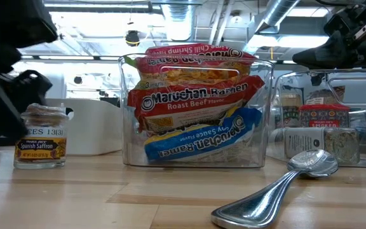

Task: Pick & Place Food Item
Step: Put the brown seasoning bottle into the right transparent bin

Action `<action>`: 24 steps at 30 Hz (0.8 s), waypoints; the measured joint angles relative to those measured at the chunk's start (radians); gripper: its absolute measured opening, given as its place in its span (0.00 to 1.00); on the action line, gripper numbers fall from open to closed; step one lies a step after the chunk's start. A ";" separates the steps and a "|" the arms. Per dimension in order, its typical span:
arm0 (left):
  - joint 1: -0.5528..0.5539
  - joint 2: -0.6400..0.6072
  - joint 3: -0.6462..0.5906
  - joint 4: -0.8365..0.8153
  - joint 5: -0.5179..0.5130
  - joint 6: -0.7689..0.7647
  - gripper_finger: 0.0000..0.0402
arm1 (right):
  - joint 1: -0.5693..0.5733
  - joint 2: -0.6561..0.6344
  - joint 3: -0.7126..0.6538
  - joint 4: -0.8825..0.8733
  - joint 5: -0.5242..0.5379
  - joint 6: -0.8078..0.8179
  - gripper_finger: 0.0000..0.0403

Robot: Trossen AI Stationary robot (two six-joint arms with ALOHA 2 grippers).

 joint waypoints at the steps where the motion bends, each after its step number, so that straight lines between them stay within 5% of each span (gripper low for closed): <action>1: 0.006 0.005 0.000 0.007 0.001 0.006 0.75 | 0.000 0.000 0.000 0.000 0.000 0.000 0.00; 24: 0.027 0.033 -0.029 0.111 0.055 0.053 0.75 | 0.000 0.000 0.000 -0.001 0.000 0.000 0.00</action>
